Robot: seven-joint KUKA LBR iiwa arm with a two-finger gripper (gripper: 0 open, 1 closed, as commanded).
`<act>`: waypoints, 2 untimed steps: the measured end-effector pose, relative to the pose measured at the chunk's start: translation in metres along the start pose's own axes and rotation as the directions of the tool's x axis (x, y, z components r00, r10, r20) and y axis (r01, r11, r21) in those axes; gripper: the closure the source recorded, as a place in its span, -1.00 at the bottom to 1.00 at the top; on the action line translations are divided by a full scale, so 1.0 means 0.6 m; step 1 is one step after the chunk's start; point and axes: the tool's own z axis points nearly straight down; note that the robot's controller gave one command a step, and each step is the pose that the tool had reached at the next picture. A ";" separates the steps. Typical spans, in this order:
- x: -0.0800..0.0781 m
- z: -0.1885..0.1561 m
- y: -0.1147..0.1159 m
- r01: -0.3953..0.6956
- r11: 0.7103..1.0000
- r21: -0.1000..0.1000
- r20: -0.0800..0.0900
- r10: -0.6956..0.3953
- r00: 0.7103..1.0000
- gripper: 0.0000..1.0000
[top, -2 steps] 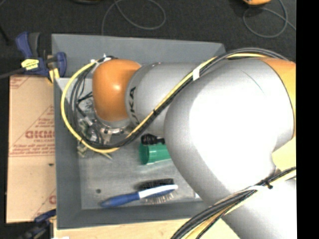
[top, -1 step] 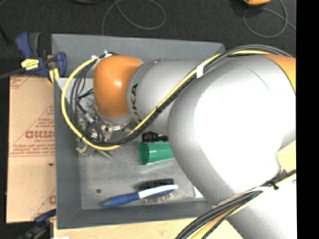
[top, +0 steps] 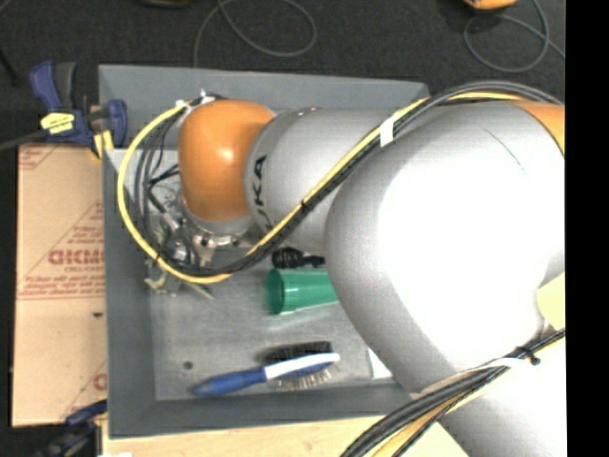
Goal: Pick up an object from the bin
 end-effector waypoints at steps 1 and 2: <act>0.000 -0.014 -0.001 -0.001 1.000 0.000 -0.001 0.001 1.000 1.00; 0.002 -0.035 -0.003 -0.001 1.000 0.005 -0.005 0.001 1.000 1.00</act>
Offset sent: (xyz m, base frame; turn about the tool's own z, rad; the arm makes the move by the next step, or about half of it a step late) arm 0.0000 0.0002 0.1000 0.0000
